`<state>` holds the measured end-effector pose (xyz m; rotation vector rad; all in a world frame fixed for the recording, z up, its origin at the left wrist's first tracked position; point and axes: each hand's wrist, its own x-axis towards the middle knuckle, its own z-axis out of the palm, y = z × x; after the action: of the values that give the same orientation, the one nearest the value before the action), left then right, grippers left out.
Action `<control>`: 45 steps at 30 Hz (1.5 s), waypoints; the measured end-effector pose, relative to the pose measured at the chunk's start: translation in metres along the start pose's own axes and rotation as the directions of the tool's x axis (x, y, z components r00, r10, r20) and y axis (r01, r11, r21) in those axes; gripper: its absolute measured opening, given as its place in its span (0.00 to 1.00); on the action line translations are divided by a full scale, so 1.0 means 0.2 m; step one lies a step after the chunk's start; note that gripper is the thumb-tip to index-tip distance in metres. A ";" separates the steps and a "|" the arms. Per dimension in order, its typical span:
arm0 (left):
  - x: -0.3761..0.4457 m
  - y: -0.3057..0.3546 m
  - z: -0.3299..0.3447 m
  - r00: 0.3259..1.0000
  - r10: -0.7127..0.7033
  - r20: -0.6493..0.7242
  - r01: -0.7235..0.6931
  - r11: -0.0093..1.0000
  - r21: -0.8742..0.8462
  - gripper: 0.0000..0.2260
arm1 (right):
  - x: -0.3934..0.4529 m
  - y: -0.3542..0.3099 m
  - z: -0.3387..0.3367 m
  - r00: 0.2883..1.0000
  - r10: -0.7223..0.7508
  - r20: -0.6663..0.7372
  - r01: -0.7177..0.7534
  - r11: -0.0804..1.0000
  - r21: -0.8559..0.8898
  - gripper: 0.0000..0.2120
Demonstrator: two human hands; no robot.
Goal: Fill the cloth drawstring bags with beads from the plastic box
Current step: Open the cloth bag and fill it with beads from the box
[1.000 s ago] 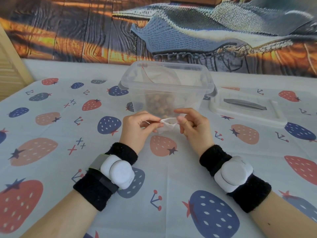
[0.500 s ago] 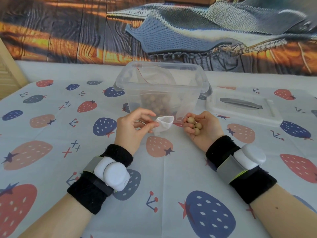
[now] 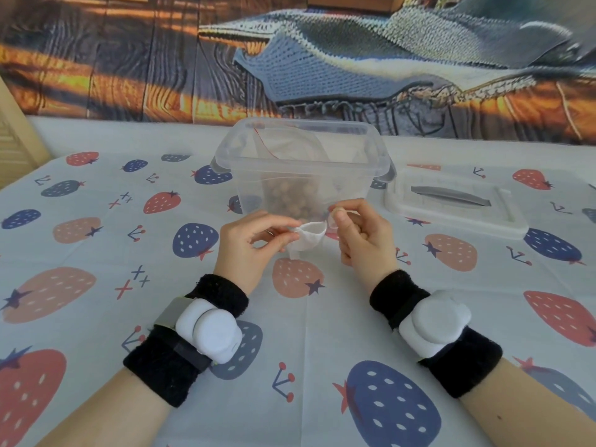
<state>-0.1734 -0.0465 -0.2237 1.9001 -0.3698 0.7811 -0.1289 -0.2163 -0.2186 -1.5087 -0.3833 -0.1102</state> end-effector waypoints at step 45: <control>0.00 -0.03 -0.01 0.996 0.041 -0.073 -0.026 0.981 0.193 0.03 | -0.01 0.04 0.02 0.988 -0.145 0.050 0.153 0.960 -0.236 0.09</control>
<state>-0.1702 -0.0423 -0.2272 2.0405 -0.2878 0.9386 -0.1283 -0.2128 -0.2271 -1.7206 -0.5246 -0.2588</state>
